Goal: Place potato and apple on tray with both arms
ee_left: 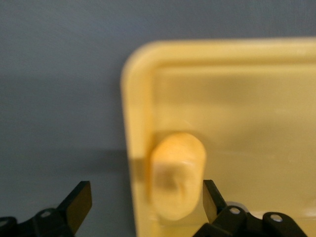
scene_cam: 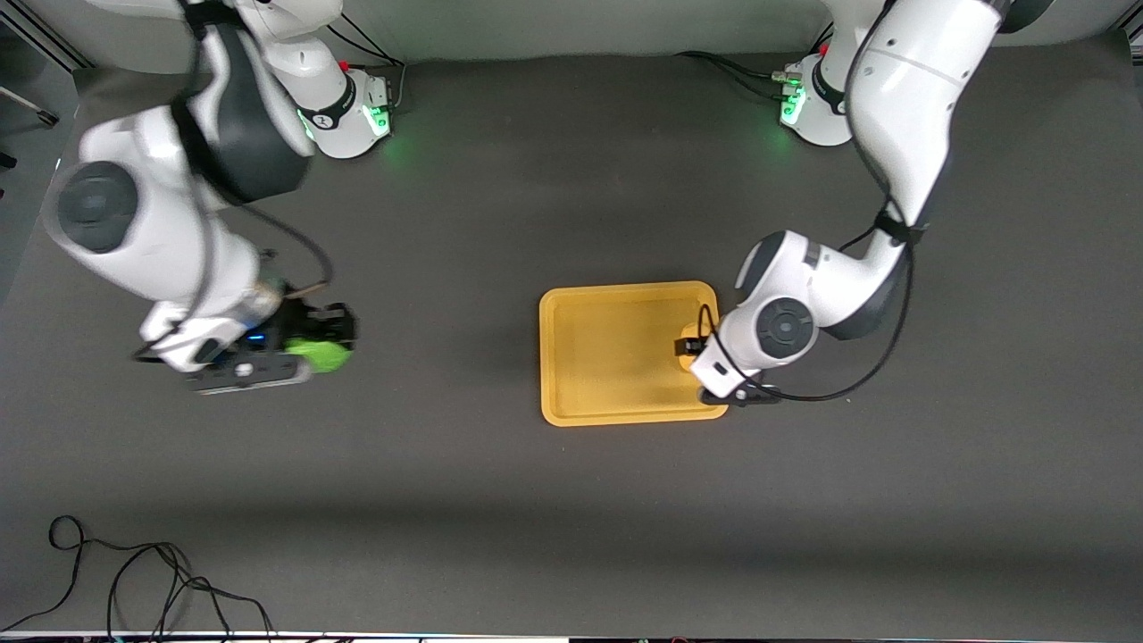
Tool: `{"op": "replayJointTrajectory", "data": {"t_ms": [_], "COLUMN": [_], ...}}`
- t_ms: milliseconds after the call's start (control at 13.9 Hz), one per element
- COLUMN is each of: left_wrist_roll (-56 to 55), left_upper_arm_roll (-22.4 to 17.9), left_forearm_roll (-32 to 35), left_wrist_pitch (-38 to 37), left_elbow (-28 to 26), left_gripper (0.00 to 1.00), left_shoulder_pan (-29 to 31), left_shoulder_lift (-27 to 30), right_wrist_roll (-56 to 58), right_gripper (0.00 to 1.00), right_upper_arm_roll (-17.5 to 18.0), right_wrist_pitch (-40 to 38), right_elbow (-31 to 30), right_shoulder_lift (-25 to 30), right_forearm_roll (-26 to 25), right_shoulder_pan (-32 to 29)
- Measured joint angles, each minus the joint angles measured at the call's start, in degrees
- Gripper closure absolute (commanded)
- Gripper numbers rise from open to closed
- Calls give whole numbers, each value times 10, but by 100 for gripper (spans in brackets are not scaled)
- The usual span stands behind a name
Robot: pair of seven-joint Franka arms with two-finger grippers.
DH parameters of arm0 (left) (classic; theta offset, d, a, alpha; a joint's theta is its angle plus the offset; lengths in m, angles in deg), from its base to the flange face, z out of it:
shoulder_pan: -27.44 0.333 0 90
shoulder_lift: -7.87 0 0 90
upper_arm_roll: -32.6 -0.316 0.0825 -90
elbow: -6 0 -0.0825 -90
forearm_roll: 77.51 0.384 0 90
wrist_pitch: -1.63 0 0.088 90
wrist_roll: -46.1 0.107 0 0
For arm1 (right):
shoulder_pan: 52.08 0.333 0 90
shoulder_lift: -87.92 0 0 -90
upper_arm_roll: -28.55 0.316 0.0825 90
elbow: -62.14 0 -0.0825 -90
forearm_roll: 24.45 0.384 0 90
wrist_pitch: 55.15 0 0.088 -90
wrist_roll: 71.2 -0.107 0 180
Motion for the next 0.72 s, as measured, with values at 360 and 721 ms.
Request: {"op": "replayJointTrajectory", "data": {"t_ms": [360,721], "left_wrist_roll": [88,299], "left_upper_arm_roll": [-1,-4], "left_forearm_roll": [44,44], "left_wrist_pitch": [-106,-197], "left_elbow": [17,13], "left_gripper": [0,0], "left_shoulder_pan": [95,219], "left_shoulder_lift": [124,249], "right_wrist_roll": [-146,-307], "right_gripper": [60,61], "right_upper_arm_roll": [0,1], "right_wrist_pitch": [1,2], "right_elbow": [84,196], "right_shoulder_lift": [-83,-186], "right_forearm_roll": [0,-7], "right_shoulder_pan": [89,209]}}
